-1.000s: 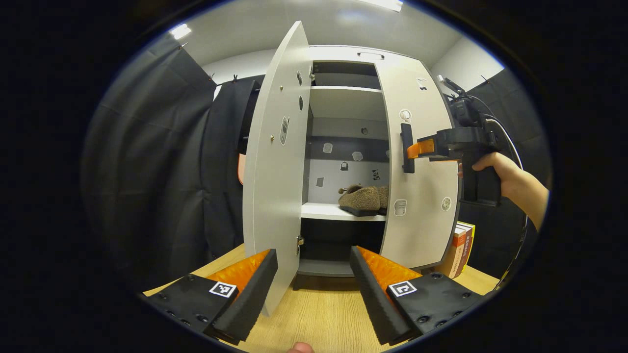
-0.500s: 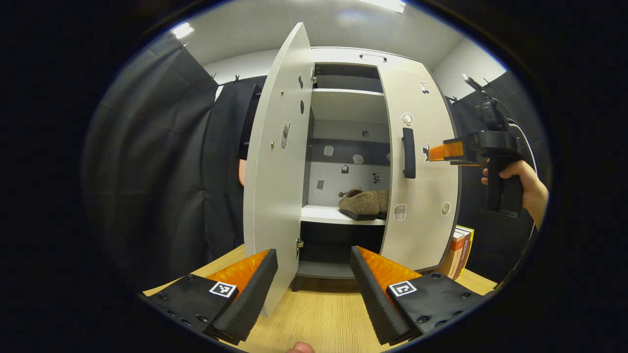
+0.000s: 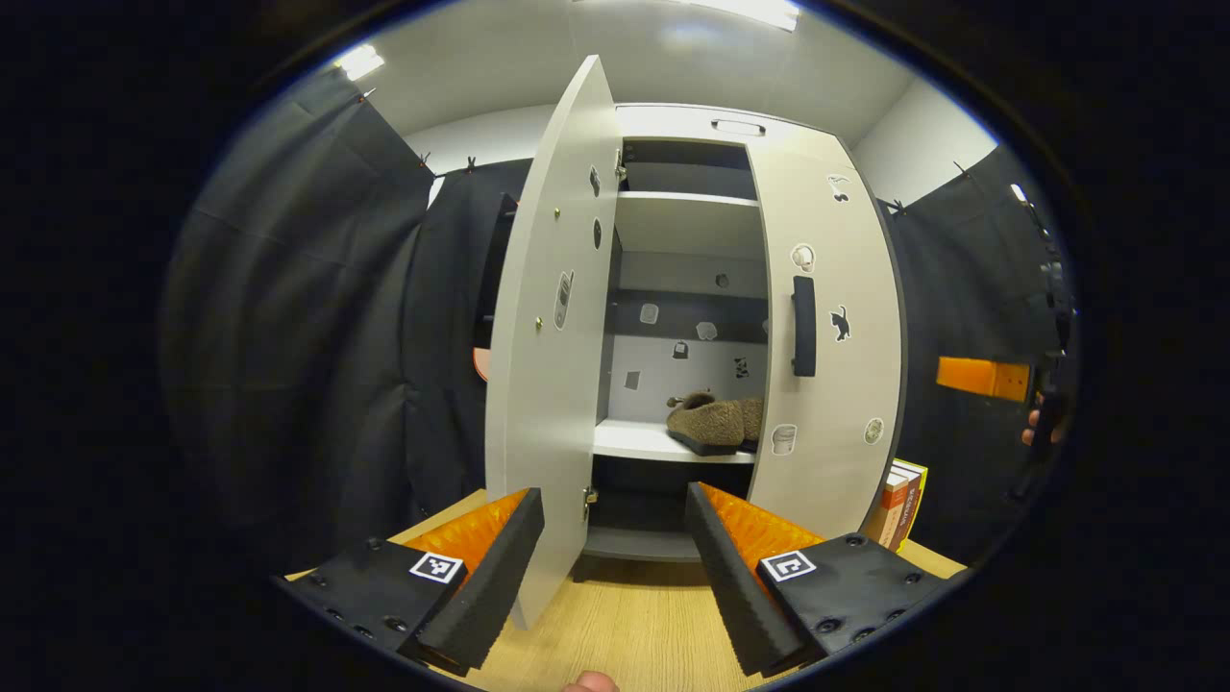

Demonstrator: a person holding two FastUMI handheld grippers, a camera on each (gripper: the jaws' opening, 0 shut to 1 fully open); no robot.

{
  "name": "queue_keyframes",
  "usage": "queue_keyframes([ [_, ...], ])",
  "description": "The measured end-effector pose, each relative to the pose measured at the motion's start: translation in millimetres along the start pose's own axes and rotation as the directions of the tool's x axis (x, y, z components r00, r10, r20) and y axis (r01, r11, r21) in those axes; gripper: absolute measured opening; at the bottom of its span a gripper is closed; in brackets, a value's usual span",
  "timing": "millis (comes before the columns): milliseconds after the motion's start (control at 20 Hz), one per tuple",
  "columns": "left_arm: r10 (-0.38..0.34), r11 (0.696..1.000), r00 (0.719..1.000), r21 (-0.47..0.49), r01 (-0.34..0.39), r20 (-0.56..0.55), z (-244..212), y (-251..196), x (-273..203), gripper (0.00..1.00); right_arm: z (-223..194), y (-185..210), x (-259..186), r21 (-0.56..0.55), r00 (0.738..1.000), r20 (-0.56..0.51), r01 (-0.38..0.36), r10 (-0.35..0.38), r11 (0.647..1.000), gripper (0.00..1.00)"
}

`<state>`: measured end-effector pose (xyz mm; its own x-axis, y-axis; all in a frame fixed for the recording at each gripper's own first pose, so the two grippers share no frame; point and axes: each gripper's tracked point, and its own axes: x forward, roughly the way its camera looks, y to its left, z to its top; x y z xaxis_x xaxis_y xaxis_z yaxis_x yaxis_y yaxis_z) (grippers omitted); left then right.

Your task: Grab one shoe with the right hand and put it into the shoe cabinet, grab the other shoe with the left hand and put it into the shoe cabinet; then close the right door with the right hand and the left door with the left hand.

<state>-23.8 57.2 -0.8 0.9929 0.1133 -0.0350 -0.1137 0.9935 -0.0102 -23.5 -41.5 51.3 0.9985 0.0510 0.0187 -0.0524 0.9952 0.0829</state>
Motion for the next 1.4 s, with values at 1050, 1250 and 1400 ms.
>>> queue_keyframes([
  [1050, 0.276, 0.952, 0.955, 0.106, -0.287, 0.108, 151, 161, 95, 0.94, -34, -24, -46, -0.056, 0.999, -0.046, -0.005, 0.003, 0.998, 0.93],
  [1250, 0.239, 0.968, 0.968, 0.058, -0.243, 0.075, 146, 150, 94, 0.92, -28, -22, -46, -0.063, 0.999, -0.035, -0.012, 0.010, 0.998, 0.93],
  [1400, 0.191, 0.979, 0.979, 0.059, -0.195, 0.066, 144, 127, 90, 0.95, -28, -20, -45, -0.064, 0.999, -0.036, -0.023, 0.021, 0.998, 0.93],
])
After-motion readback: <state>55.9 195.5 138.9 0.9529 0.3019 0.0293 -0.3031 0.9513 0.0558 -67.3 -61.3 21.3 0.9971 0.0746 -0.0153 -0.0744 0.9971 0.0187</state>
